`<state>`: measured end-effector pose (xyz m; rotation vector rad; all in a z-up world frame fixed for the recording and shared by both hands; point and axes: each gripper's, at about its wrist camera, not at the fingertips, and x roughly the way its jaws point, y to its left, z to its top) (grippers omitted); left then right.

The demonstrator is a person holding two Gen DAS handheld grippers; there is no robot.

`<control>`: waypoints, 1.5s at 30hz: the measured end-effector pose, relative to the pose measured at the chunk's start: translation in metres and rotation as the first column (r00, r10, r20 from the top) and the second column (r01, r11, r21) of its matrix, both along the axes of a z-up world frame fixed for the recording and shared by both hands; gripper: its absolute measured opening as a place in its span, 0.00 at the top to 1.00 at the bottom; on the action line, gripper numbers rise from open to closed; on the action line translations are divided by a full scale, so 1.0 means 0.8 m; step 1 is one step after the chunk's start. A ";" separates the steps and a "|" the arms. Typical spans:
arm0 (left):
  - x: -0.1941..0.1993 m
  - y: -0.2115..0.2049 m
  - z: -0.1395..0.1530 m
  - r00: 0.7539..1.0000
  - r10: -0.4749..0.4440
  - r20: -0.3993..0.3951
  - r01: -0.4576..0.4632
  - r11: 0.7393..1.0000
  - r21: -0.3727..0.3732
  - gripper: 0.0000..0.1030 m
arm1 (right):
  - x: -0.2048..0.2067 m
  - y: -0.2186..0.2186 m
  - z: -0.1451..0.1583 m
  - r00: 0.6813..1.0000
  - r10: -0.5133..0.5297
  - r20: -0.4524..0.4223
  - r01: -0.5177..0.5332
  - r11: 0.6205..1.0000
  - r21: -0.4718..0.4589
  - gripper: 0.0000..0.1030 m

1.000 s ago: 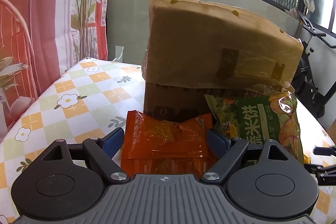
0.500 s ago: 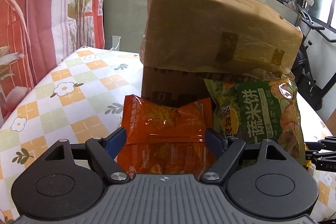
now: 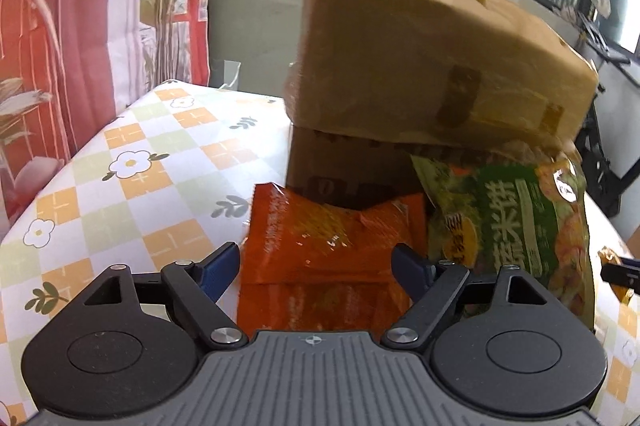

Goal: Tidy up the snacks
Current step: 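Grasp the small yellow wrapped cake with the right tool while the left tool grasps a small clear-wrapped cake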

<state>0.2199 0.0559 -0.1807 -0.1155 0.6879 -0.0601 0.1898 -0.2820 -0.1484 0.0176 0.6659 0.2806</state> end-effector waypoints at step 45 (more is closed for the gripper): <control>0.008 0.064 -0.029 0.989 -0.097 -0.111 0.108 0.990 0.091 0.12 | 0.009 0.012 0.005 1.000 0.024 -0.001 -0.024 0.998 0.062 0.65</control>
